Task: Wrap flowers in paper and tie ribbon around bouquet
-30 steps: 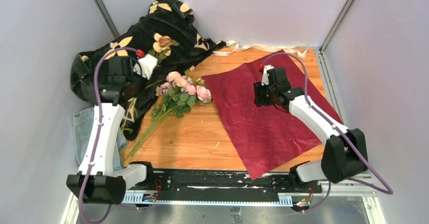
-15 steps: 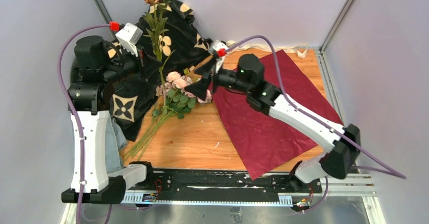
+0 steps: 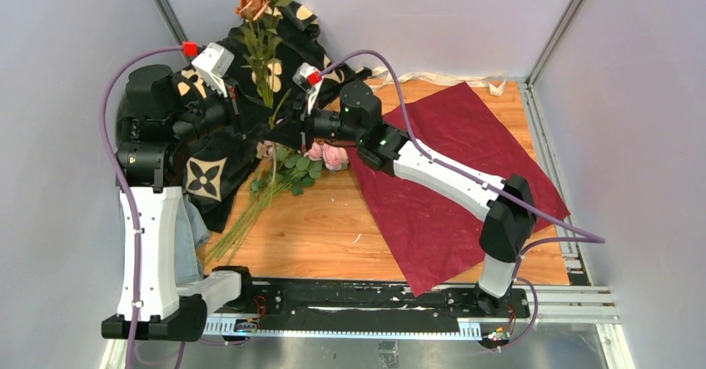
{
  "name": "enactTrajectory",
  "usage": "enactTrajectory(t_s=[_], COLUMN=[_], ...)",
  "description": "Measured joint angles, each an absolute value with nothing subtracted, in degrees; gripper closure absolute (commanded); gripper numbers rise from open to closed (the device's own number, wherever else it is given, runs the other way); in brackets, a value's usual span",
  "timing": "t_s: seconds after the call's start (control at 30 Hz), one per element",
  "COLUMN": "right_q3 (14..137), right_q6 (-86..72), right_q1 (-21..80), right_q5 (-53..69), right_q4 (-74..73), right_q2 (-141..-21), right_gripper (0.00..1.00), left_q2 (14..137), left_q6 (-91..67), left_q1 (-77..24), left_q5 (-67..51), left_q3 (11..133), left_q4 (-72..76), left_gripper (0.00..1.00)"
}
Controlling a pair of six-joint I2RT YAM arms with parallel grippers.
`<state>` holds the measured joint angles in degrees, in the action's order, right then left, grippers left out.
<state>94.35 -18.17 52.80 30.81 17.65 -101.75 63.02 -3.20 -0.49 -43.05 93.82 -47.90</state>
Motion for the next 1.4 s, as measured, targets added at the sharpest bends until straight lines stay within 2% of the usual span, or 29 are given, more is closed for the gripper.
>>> enactTrajectory(t_s=[0.03,0.07,0.1,0.13,0.33,0.47,0.57,0.7,0.9,1.17,1.2,1.33,1.37,1.4], right_q3=[94.54,94.56,94.48,94.02,87.96,88.58,88.92,91.44,96.33,100.38,100.75,100.36,100.03,99.66], right_q6=[-18.39,-18.28,-18.26,-18.26,-17.56,-12.93,-8.38,-5.10,-3.60,-1.89,-1.76,-0.99,-1.10,-1.04], right_q1=[53.17,53.47,53.54,53.43,46.09,30.26,20.99,16.27,13.50,13.06,12.84,11.79,11.68,11.55], right_q5=[31.53,31.44,31.35,31.03,26.81,22.33,16.80,12.12,4.36,-1.85,-1.91,-1.02,-0.62,-0.40], right_q4=[17.32,16.82,16.25,15.84,1.45,-18.20,-31.86,-43.31,-50.83,-55.81,-56.01,-56.73,-56.75,-56.77], right_q2=[-101.78,-101.71,-101.58,-101.34,-93.89,-91.96,-96.97,-106.78,-120.97,-122.74,-122.61,-121.36,-121.05,-120.75], right_gripper=[1.00,1.00,1.00,1.00,1.00,1.00,1.00,1.00,1.00,1.00,0.93,0.31,0.24,0.22], left_q2=[63.02,63.02,63.00,62.74,60.29,58.54,58.59,58.87,58.28,57.47,57.49,57.80,58.00,58.30], left_q6=[-3.25,-3.40,-3.49,-3.51,3.38,14.06,21.87,28.62,34.00,36.95,37.10,37.74,37.82,37.95], left_q1=[-0.45,-0.45,-0.47,-0.47,-0.56,-0.60,-0.60,-0.60,-0.60,-0.60,-0.60,-0.60,-0.60,-0.60], left_q5=[-42.74,-42.68,-42.44,-41.87,-32.77,-20.27,-11.75,-5.19,0.27,1.72,1.72,1.28,0.99,0.51], left_q3=[93.36,92.97,92.53,91.94,85.36,75.42,66.00,57.01,49.87,47.51,47.33,46.11,45.76,45.28], left_q4=[-47.16,-46.85,-46.74,-46.57,-47.31,-47.70,-48.07,-49.47,-49.80,-49.52,-49.41,-48.82,-48.62,-48.25], left_gripper=[0.94,0.55,0.10,0.01,0.00,0.00,0.00,0.00,0.00,0.02,0.03,0.15,0.20,0.25])
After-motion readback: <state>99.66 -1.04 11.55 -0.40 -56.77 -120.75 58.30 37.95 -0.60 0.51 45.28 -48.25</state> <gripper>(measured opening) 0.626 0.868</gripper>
